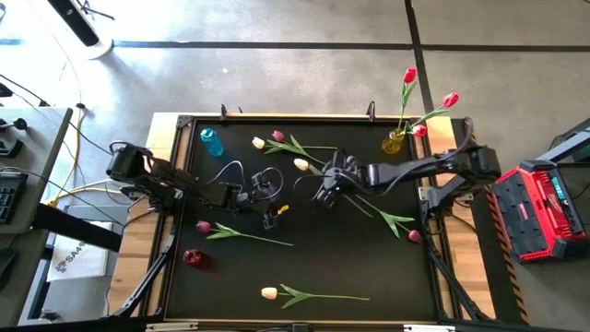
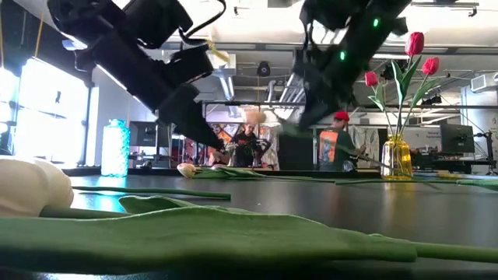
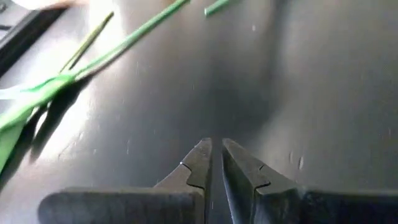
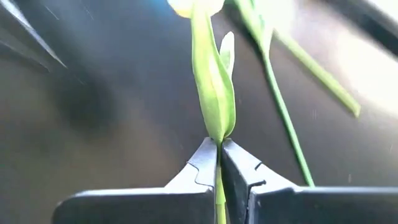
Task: Sort flowers into vase by color
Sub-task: Put the middle white tulip into the blue vase, then put the top white tulip into the blue vase
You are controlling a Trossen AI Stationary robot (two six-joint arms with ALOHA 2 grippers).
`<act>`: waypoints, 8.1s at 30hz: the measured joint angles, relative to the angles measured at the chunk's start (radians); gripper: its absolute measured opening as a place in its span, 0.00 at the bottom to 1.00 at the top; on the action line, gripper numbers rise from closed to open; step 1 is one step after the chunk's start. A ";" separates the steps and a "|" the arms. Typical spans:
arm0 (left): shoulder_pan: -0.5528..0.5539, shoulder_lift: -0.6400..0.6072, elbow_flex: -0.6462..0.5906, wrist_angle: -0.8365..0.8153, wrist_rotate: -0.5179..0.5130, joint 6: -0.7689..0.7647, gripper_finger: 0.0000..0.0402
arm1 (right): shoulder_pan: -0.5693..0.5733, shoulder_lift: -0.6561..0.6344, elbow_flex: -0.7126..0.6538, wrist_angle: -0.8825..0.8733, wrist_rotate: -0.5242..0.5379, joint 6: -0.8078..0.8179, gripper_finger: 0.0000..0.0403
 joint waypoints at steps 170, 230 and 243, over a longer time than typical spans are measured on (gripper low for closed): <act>0.728 -0.965 0.000 -0.381 0.250 0.231 0.00 | 0.276 0.118 -0.335 1.062 0.525 -0.133 0.27; 1.065 -1.056 -0.238 -0.522 0.285 0.071 0.32 | 0.255 0.118 -0.335 0.987 0.463 -0.068 0.27; 1.064 -1.080 -0.238 -0.645 0.402 0.023 0.43 | 0.242 0.118 -0.335 0.908 0.449 -0.025 0.27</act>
